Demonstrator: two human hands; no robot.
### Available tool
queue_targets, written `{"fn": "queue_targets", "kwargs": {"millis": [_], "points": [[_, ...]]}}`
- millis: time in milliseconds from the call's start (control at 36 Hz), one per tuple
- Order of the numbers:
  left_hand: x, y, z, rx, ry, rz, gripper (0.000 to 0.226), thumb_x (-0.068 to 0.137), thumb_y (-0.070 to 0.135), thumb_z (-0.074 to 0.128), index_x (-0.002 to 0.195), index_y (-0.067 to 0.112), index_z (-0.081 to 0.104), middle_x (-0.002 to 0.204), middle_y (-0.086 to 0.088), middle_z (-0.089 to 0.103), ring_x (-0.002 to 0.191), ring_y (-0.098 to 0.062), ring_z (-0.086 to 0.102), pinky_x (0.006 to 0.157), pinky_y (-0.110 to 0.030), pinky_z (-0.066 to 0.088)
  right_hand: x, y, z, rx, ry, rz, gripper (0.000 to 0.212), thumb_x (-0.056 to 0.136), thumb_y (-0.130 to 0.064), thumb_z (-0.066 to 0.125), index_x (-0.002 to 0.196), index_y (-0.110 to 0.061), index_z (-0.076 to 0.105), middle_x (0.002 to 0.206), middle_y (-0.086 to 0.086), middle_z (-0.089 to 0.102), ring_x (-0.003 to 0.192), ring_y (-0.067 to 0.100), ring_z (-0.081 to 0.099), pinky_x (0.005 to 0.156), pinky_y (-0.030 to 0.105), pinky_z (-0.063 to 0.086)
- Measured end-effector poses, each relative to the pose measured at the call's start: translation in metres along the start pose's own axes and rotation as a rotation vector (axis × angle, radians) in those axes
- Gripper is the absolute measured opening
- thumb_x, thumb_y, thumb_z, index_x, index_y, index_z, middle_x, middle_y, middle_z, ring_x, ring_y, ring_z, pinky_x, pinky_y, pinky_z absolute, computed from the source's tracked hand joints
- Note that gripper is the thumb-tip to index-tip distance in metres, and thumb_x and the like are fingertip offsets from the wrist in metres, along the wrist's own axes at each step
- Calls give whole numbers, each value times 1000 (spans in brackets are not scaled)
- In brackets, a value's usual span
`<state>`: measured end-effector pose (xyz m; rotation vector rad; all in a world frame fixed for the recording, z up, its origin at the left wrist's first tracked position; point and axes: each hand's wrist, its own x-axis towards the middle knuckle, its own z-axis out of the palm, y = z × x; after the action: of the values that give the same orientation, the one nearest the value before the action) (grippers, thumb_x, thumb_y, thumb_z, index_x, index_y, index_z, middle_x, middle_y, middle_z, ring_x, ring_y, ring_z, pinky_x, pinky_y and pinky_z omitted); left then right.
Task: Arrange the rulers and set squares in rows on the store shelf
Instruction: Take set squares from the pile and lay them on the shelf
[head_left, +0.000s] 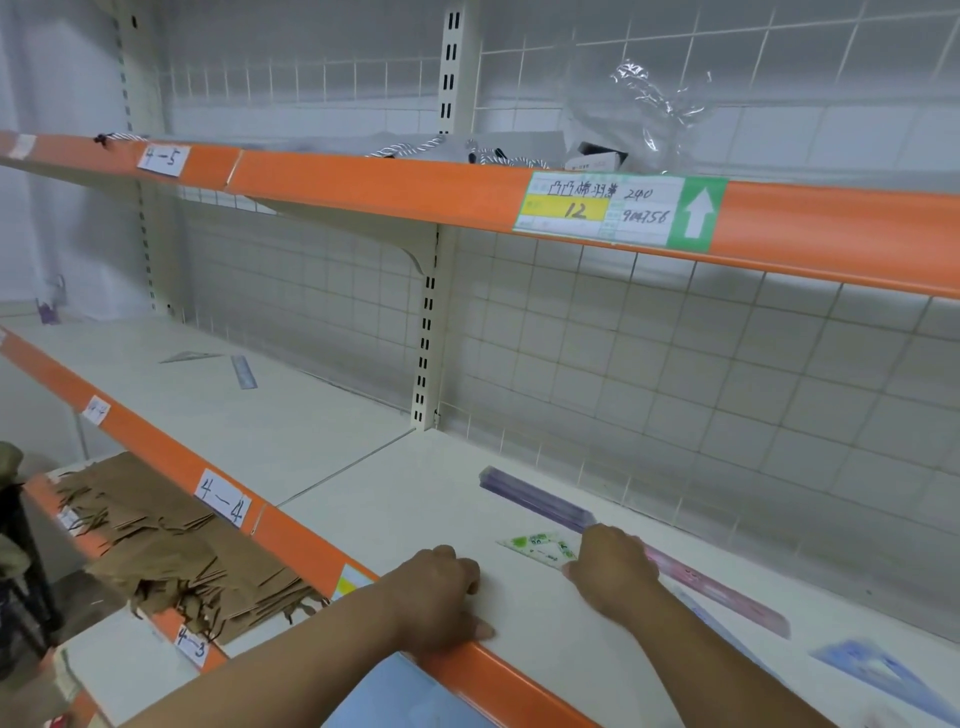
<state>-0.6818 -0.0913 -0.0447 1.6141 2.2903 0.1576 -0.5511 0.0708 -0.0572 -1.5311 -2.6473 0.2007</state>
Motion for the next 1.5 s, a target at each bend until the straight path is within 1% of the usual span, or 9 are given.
{"fn": "queue_targets", "kwargs": {"millis": [111,222,306,583,778,944,1194,1333,1500], "points": [[4,7,0,29,-4,14,54,89,49,58,131,19,46,128,-4,44,117,-21,47,91,-29,40,-9,14,-16,49,-4,2,18,91,-34,56,101,-20,57,107,5,55,108,27,49,89,33,44],[8,25,3,54,-25,58,53,88,50,58,130,20,47,128,-4,45,116,-21,47,93,-30,41,-20,36,-31,34,16,82,29,89,-34,57,113,-18,58,120,5,57,118,29,48,91,34,44],[13,44,8,70,-40,105,52,88,50,59,129,20,48,128,-4,45,117,-21,47,96,-32,41,-30,58,-38,15,-4,147,12,87,-29,56,91,-18,56,99,4,54,101,27,50,80,31,41],[23,105,24,99,-97,286,54,88,53,58,129,19,47,129,-7,44,119,-22,45,100,-33,39,-76,131,-44,-15,-55,282,32,85,-29,56,58,-18,43,61,-2,46,69,22,51,62,25,40],[24,127,34,146,-101,345,60,81,57,64,126,20,47,125,-5,46,114,-21,46,97,-33,41,-117,142,-45,2,-260,258,46,80,-55,66,64,-18,43,63,-4,44,55,9,42,50,23,31],[24,131,36,146,-99,323,63,79,54,68,128,21,43,127,-5,46,115,-20,45,97,-32,41,-139,140,-36,86,-238,196,57,76,-58,70,109,-16,51,105,0,49,90,14,45,68,25,37],[26,134,37,110,-103,278,64,78,51,71,126,22,43,127,-4,46,116,-20,45,97,-31,40,-137,132,-29,121,-211,247,50,78,-44,75,65,-17,35,67,-3,37,58,8,35,49,20,25],[27,135,38,113,-105,273,64,78,51,71,127,22,42,128,-4,45,116,-20,45,98,-31,41,-142,129,-32,142,-164,233,46,80,-40,74,96,-18,37,97,0,50,88,14,44,53,15,25],[28,134,40,119,-94,267,62,77,51,71,125,22,43,126,-3,46,114,-19,45,96,-30,41,-152,129,-35,120,-99,176,43,84,-34,70,117,-16,47,118,2,59,90,15,46,63,25,36]]}}
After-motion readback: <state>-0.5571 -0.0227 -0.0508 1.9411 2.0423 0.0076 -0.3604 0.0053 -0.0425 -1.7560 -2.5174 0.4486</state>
